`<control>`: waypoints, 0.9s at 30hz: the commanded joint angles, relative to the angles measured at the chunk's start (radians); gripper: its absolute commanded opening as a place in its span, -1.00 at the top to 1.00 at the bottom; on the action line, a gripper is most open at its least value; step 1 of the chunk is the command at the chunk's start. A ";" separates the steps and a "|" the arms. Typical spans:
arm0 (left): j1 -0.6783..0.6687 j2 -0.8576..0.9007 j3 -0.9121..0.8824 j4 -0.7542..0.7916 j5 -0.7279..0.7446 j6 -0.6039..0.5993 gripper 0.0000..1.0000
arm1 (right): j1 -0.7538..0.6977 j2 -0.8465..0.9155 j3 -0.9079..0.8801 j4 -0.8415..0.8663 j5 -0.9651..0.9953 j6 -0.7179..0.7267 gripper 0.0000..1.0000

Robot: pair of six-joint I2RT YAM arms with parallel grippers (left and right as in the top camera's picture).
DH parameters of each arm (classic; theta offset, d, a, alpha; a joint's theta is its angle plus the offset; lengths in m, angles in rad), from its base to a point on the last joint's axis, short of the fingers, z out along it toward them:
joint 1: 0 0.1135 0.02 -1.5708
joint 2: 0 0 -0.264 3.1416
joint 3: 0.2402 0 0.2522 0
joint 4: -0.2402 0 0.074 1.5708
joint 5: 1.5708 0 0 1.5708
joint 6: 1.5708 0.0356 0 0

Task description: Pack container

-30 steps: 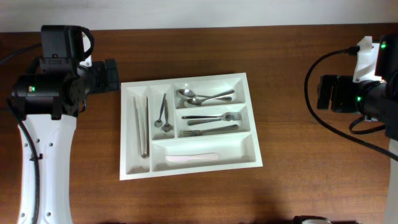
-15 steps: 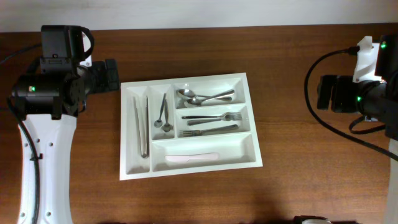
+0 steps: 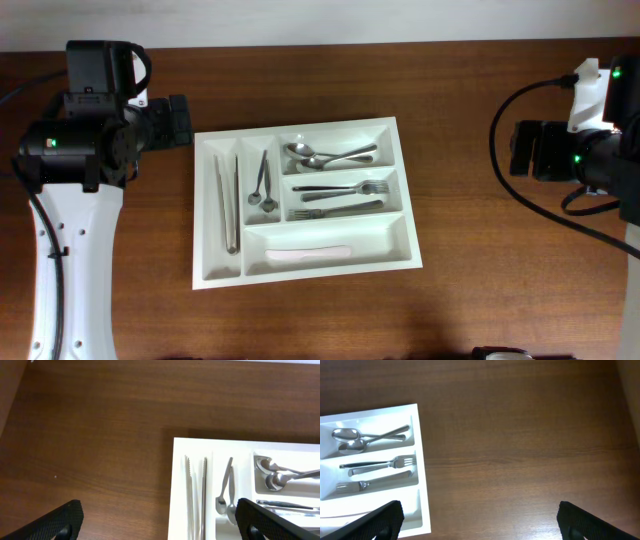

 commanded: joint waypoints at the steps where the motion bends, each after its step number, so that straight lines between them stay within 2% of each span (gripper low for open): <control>1: 0.003 -0.008 0.021 -0.002 -0.004 -0.003 -0.98 | -0.008 0.001 -0.003 0.003 0.002 0.012 -0.97; 20: 0.003 -0.008 0.021 -0.002 -0.004 -0.003 -0.99 | -0.008 0.000 -0.003 0.010 0.002 0.012 -0.97; 27: 0.003 -0.008 0.021 -0.002 -0.004 -0.003 -0.99 | -0.008 -0.037 -0.023 0.190 -0.018 0.013 -0.97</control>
